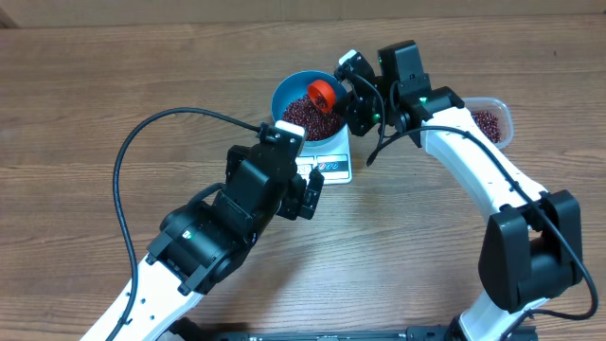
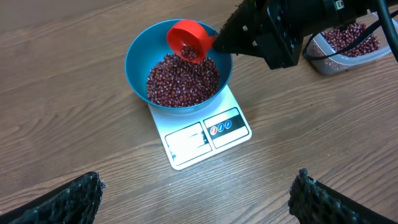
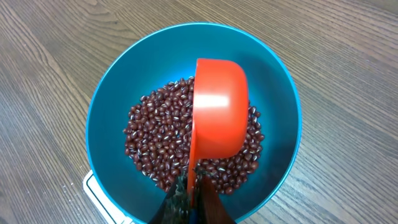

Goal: Scoop item into bowl and weigh 150g on scale

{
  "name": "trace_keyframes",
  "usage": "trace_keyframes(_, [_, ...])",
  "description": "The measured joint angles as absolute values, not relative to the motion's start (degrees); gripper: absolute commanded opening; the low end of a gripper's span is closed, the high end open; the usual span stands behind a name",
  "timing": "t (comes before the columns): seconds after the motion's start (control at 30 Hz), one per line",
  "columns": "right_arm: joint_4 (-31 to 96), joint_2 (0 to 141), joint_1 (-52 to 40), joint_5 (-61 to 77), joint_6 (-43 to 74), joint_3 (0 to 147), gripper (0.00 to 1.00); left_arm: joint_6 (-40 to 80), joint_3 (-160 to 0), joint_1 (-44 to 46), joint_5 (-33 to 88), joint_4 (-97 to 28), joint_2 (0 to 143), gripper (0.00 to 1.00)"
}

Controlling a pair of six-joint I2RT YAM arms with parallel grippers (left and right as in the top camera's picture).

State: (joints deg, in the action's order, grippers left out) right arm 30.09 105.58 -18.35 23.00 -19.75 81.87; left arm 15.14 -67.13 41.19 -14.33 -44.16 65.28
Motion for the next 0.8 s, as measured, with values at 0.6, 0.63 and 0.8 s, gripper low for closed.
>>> trace_keyframes(0.6, [30.52,105.58,-18.35,22.90,-19.53,81.87,0.04,15.14,-67.13,41.19,-14.33,-44.16,65.28,0.99])
trace_keyframes(0.63, [30.57,105.58,-18.35,22.90,-19.53,81.87,0.04,15.14,-67.13,41.19,-14.35,-44.16,65.28,0.99])
trace_keyframes(0.8, [30.59,105.58,-18.35,22.90,-19.51,81.87,0.04,15.14,-67.13,41.19,-14.35,-44.16,65.28,0.99])
